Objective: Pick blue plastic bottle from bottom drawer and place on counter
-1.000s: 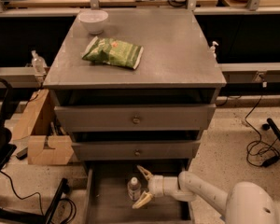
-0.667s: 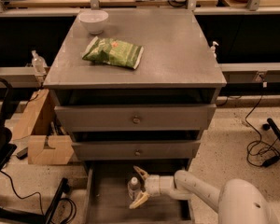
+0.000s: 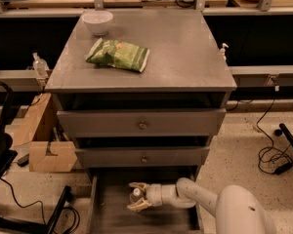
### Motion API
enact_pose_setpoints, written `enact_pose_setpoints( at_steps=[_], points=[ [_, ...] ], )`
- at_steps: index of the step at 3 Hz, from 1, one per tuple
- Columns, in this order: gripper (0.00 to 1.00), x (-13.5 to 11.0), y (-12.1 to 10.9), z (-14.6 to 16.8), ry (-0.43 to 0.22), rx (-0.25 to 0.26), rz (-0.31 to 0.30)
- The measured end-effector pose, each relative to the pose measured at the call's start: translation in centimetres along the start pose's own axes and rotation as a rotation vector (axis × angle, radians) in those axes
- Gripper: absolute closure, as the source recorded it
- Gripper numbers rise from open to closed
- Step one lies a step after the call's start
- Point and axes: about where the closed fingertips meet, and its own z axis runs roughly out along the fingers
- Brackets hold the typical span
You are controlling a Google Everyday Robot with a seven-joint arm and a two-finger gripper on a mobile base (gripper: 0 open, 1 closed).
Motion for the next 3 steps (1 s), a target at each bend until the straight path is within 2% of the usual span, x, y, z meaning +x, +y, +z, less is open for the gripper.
enact_pose_setpoints(
  at_steps=[1,2,3],
  points=[
    [0.72,0.09,0.13,0.45,-0.003,-0.006,0.001],
    [0.96,0.06,0.23,0.64,-0.005,-0.009,0.002],
    [1.0,-0.08,0.36,0.71,-0.008,-0.012,0.002]
  ],
)
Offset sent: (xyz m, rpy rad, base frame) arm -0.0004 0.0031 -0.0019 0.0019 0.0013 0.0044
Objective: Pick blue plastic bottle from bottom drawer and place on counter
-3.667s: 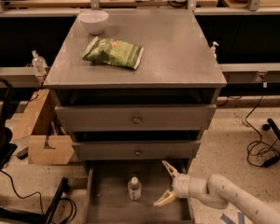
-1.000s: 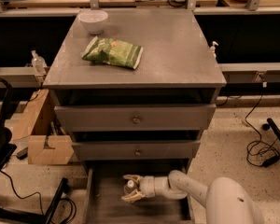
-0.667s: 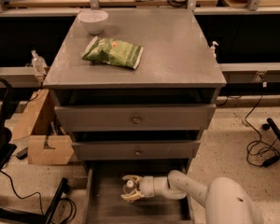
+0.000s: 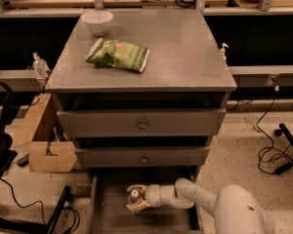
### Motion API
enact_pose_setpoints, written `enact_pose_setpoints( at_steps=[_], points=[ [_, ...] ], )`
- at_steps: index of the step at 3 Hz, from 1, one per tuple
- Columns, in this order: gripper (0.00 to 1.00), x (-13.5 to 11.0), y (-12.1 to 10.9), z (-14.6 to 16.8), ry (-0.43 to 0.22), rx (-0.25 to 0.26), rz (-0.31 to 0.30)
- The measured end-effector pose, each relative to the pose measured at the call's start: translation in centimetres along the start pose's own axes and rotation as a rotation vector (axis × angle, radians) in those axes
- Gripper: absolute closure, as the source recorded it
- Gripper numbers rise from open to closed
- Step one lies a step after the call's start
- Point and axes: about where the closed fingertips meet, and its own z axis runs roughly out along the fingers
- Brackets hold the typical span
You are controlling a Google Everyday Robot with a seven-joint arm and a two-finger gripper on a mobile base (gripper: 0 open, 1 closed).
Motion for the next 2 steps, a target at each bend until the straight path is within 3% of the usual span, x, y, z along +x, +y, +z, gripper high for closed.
enact_pose_setpoints(
  at_steps=[1,2],
  points=[
    [1.0,-4.8,1.8,-2.2,-0.045,-0.005,-0.022],
    [1.0,-11.9,2.6,-7.2,-0.065,0.05,-0.063]
  ],
)
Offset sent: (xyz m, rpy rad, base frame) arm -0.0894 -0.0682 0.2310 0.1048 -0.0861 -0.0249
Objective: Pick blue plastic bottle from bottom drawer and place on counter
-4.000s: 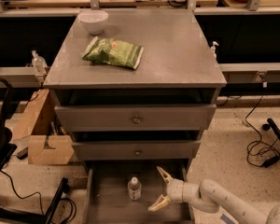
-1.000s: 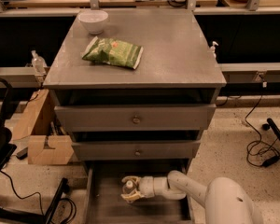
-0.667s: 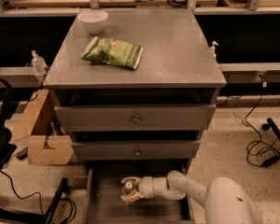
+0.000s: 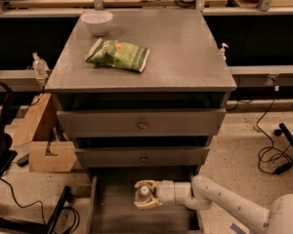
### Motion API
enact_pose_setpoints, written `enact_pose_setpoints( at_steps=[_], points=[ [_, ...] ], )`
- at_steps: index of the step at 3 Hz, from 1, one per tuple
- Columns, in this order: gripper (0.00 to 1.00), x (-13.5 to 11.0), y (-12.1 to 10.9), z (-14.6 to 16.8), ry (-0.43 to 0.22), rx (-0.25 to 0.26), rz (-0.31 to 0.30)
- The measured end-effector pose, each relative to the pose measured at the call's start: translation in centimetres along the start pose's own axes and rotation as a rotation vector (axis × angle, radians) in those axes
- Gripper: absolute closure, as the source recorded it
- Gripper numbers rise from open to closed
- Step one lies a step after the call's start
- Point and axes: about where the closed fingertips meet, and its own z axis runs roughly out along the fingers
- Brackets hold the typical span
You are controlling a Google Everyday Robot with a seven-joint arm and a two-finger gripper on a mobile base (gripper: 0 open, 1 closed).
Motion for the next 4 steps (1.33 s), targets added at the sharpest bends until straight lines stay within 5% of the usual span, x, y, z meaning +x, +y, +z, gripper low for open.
enact_pose_setpoints(
  at_steps=[1,3,4],
  points=[
    [1.0,-7.3,0.3,-4.5,0.012,0.087,0.031],
    [1.0,-19.3,2.6,-8.9,0.167,0.146,0.137],
    [1.0,-19.0,2.7,-8.8,0.161,0.144,0.141]
  ],
)
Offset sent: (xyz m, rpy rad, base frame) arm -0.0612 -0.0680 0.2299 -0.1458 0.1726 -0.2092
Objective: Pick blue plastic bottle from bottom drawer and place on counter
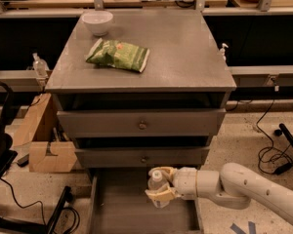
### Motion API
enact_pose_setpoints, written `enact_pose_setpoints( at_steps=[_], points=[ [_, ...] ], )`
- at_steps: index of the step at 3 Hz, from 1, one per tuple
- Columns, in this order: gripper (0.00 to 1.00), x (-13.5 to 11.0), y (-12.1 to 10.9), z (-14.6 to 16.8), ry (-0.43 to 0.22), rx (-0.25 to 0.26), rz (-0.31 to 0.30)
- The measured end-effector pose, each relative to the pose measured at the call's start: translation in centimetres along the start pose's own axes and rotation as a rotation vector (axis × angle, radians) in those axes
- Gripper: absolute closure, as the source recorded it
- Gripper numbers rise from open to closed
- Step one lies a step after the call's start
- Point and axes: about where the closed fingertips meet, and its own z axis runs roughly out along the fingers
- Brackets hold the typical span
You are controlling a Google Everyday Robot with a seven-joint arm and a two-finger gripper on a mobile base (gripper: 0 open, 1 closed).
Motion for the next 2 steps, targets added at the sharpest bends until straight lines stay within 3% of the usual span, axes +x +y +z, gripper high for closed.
enact_pose_setpoints(
  at_steps=[1,2],
  points=[
    [1.0,-2.8,0.1,-0.4,0.003,-0.006,0.013],
    [1.0,-7.6,0.3,-2.7,-0.002,0.02,0.023]
  ],
)
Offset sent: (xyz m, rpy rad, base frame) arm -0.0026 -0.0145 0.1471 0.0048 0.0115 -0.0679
